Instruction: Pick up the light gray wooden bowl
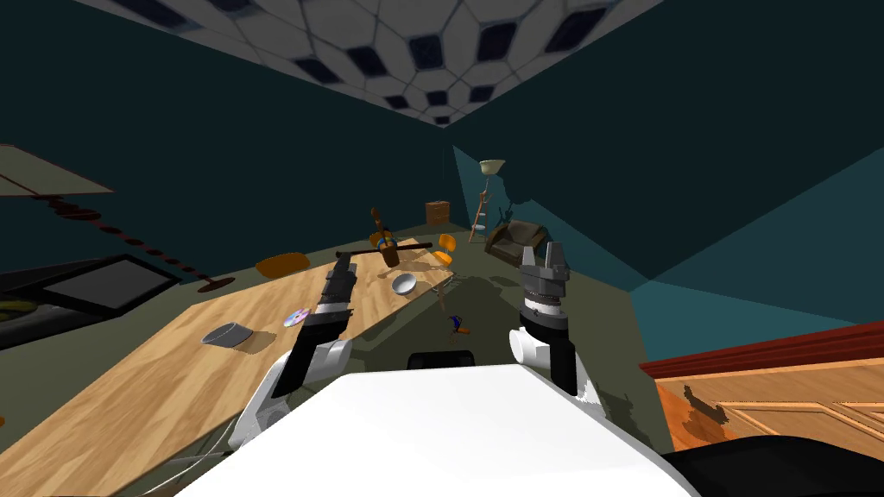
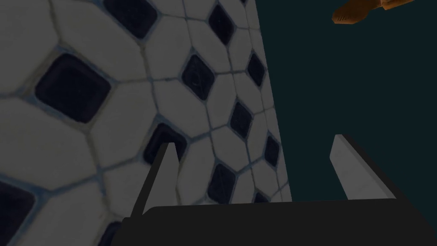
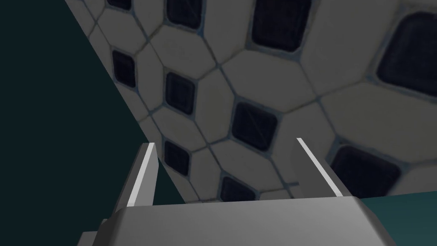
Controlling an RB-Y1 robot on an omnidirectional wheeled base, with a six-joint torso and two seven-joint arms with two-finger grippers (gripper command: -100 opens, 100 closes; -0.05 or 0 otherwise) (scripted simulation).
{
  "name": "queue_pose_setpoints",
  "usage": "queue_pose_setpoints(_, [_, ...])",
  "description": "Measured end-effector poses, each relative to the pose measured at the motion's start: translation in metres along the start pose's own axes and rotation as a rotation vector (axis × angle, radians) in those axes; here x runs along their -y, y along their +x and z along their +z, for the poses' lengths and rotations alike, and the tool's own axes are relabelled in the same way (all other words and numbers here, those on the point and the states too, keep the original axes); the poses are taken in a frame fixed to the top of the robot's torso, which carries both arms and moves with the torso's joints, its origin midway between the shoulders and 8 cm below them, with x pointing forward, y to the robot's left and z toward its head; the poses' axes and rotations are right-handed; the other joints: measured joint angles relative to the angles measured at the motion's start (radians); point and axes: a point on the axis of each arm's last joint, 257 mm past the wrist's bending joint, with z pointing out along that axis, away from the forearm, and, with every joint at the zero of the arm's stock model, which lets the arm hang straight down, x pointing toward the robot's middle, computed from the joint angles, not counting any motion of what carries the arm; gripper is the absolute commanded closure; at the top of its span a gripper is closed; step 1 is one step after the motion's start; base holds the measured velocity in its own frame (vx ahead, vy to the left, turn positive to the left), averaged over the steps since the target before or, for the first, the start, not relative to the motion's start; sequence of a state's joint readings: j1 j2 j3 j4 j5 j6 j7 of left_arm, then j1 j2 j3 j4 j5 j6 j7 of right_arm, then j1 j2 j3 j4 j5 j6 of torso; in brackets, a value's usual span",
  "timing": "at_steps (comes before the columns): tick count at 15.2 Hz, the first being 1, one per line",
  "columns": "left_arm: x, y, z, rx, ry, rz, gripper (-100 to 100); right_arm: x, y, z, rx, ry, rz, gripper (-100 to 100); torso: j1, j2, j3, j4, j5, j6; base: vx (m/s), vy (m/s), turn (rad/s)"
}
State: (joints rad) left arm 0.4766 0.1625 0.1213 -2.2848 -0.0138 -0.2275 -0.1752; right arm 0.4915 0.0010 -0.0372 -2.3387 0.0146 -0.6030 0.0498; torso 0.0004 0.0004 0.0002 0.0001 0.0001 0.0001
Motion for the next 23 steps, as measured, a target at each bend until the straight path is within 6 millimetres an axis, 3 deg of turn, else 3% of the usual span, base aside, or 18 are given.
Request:
queue_pose_setpoints(10, [-0.058, -0.015, -0.008, -0.042, -0.208, 0.098, -100, 0.0, 0.0, 0.0, 0.0, 0.0, 0.0, 0, 0.0, -0.001, 0.0, 0.0, 0.0, 0.0, 0.003, 0.001, -0.072])
queue_pose_setpoints(23, [-0.132, -0.039, -0.041, -0.073, -0.488, 0.181, -100, 0.0, 0.0, 0.0, 0.0, 0.0, 0.0, 0, 0.0, -0.001, -0.001, 0.0, 0.0, 0.0, 0.013, 0.002, -0.086])
